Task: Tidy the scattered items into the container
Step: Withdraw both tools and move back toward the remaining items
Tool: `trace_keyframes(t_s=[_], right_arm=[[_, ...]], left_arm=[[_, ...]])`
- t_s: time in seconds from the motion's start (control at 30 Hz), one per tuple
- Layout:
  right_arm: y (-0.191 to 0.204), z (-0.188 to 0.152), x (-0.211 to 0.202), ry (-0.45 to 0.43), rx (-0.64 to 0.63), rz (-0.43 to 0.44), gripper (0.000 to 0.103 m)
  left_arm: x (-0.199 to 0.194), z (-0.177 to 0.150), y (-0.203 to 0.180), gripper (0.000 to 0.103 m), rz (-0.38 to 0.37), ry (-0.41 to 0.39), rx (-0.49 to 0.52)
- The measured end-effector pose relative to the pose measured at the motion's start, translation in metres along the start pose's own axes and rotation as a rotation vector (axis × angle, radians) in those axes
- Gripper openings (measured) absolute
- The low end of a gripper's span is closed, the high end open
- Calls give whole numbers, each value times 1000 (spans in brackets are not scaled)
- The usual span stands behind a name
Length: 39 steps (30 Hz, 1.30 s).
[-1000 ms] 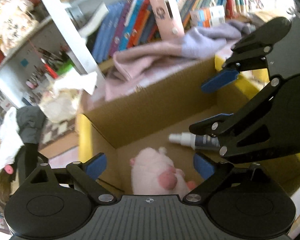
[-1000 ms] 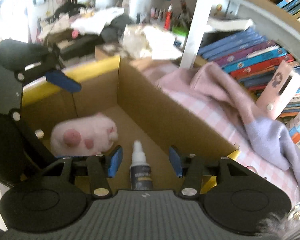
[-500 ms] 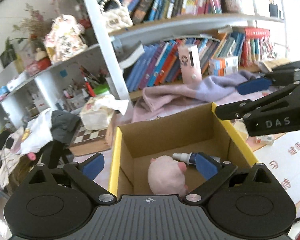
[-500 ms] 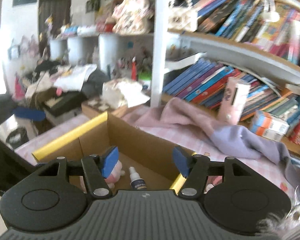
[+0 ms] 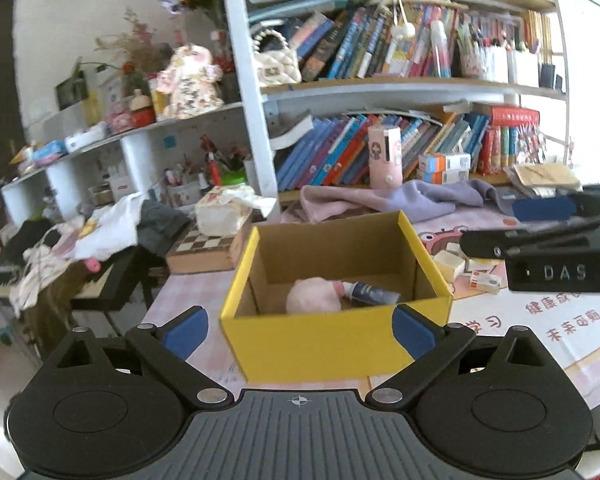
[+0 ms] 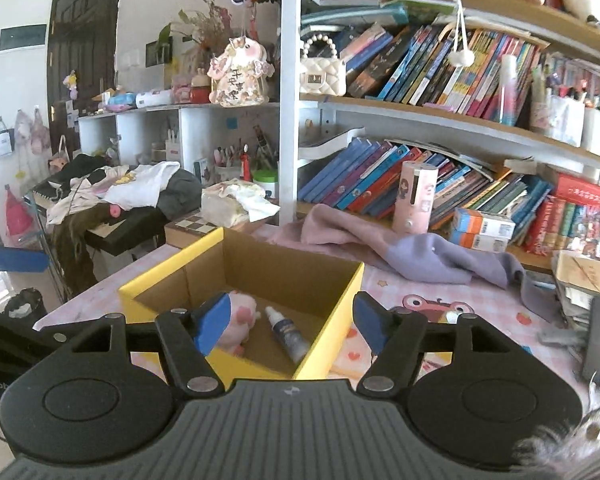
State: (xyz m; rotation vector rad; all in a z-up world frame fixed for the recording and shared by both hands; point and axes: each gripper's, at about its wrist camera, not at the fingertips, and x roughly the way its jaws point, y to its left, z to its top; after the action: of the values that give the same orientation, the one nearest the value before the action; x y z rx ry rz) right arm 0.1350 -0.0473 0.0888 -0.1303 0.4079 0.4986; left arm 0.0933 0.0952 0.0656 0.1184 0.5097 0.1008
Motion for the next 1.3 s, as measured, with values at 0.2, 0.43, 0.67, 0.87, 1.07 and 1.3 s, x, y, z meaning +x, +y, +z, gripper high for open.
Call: trace_keyframes(t_s=[0.2,0.43,0.67,0.87,1.07,1.3], right_arm=[[18,-36,-48,12,9,-7,70],[36,-81,-86,62,-30,-38,71],[38,-107,-106,118,-18,-103,75],[31,-121,-116,171,0,-162,79],[17,-125,-119,199,35,-210,82],[-3,-123,-124,211,52,-265,82]], left_arm=[[-42,-35,-4,100,39,-29,-63],[-64,-72,-14,100,49,46,-78],[-73,-92,-28,100,6,96,-63],[-69,-97,-47,100,-79,127,-24],[-63,-96,-67,100,-154,139,38],[-50,-86,-84,100,-219,140,47]])
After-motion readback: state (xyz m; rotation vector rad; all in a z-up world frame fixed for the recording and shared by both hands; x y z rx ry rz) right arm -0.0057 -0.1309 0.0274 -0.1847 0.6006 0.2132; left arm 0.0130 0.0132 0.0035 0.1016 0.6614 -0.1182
